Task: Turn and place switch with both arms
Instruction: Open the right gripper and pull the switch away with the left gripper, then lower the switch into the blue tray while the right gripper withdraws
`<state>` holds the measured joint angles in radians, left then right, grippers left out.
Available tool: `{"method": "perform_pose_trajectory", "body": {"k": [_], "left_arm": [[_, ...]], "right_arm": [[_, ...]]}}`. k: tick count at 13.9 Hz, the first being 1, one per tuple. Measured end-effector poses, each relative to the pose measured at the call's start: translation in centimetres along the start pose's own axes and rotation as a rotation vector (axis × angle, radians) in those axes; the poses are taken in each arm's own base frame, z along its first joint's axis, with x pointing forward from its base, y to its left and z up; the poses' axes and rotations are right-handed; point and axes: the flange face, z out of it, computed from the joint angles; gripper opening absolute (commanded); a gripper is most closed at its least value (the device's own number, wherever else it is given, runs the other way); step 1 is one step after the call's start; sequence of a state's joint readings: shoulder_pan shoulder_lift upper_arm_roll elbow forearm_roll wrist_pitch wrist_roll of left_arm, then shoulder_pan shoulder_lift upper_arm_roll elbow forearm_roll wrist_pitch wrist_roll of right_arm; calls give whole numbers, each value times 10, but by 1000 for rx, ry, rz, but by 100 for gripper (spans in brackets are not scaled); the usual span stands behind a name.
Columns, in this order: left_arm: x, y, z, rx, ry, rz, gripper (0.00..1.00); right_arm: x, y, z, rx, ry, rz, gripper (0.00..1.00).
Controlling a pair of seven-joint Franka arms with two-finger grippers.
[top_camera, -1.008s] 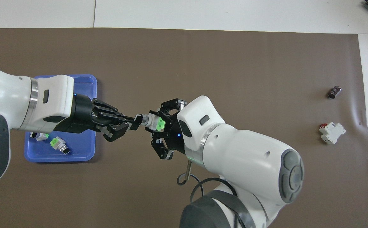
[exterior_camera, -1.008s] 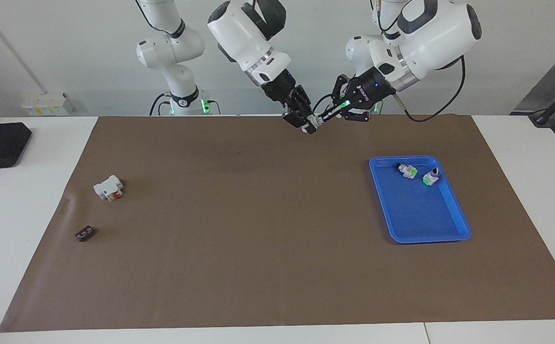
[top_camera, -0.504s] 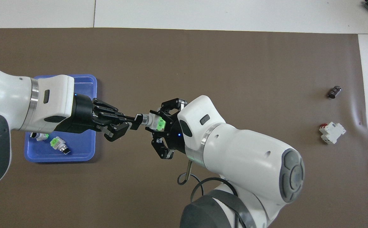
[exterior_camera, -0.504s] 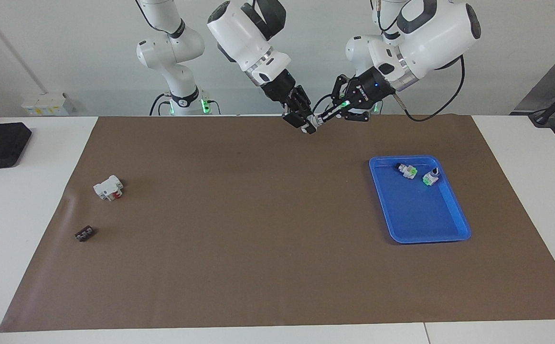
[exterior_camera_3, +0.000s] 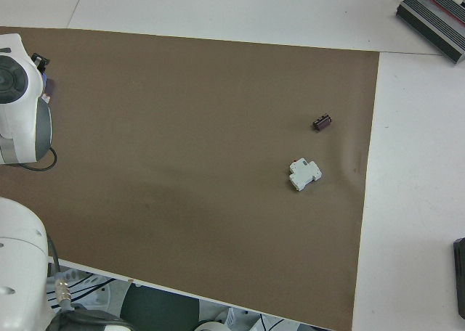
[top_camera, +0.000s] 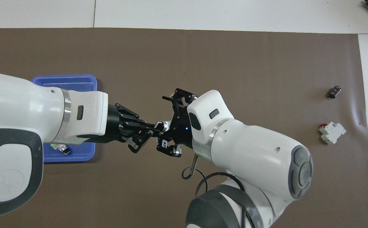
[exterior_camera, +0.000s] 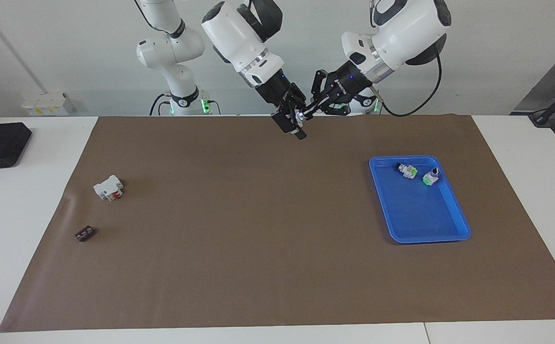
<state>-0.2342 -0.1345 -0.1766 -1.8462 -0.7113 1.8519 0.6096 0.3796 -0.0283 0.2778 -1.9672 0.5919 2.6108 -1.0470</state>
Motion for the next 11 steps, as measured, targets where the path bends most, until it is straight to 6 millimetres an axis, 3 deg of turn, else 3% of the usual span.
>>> {"method": "perform_pose_trajectory", "body": {"k": [4, 7, 9, 11], "left_arm": [[-3, -7, -4, 7, 9, -35, 0], [-18, -57, -33, 58, 67, -131, 0], [-37, -95, -60, 112, 90, -198, 0], [-55, -121, -78, 187, 68, -232, 0]], "right_arm": [[4, -3, 1, -1, 7, -3, 100], [16, -11, 0, -3, 28, -4, 100], [17, -11, -1, -3, 29, -4, 100], [17, -10, -1, -3, 29, -4, 100]]}}
